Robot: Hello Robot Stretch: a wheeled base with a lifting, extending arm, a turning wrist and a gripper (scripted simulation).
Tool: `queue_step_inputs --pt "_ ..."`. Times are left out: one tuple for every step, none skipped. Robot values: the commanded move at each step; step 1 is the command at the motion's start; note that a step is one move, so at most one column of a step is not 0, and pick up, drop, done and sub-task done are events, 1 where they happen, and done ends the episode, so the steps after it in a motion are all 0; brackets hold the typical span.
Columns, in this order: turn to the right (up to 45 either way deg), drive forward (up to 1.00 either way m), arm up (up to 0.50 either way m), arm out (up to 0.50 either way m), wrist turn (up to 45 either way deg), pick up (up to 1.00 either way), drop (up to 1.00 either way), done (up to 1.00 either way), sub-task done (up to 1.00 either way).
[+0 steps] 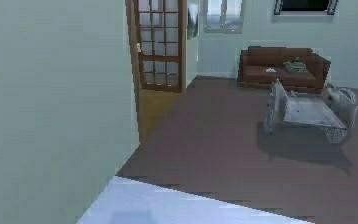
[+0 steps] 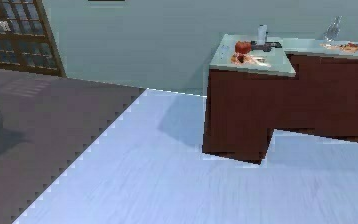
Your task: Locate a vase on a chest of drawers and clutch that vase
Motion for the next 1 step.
queue_step_inputs --pt "0.0 1.00 0.00 0.00 0.0 0.00 0.00 0.00 0.00"
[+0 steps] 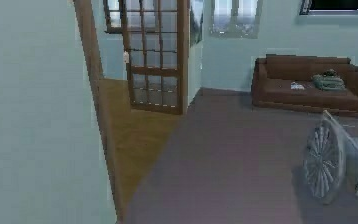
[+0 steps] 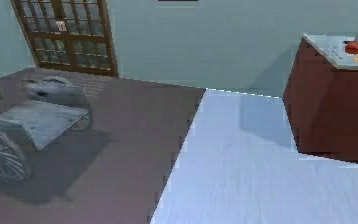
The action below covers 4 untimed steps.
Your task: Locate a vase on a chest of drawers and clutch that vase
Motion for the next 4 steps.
queue_step_inputs --pt "0.0 0.80 0.00 0.00 0.0 0.00 0.00 0.00 0.00" --pt "-3.0 0.00 0.00 0.00 0.0 0.00 0.00 0.00 0.00" --pt "45.0 0.00 0.00 0.00 0.0 0.00 0.00 0.00 0.00" --pt "42.0 0.00 0.00 0.00 0.0 0.00 0.00 0.00 0.00"
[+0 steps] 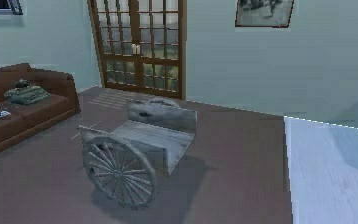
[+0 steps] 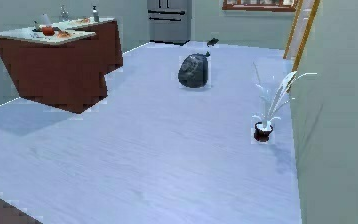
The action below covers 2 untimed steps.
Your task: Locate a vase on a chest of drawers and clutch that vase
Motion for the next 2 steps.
queue_step_inputs --pt "0.0 0.10 0.00 0.00 0.0 0.00 0.00 0.00 0.00" --pt "-45.0 0.00 0.00 0.00 0.0 0.00 0.00 0.00 0.00"
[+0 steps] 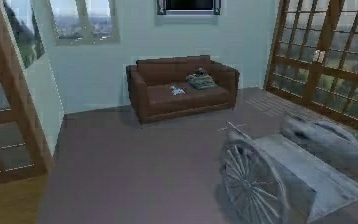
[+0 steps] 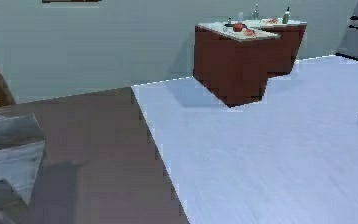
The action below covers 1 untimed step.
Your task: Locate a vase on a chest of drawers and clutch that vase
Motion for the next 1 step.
queue_step_inputs --pt "-39.0 0.00 0.00 0.00 0.0 0.00 0.00 0.00 0.00"
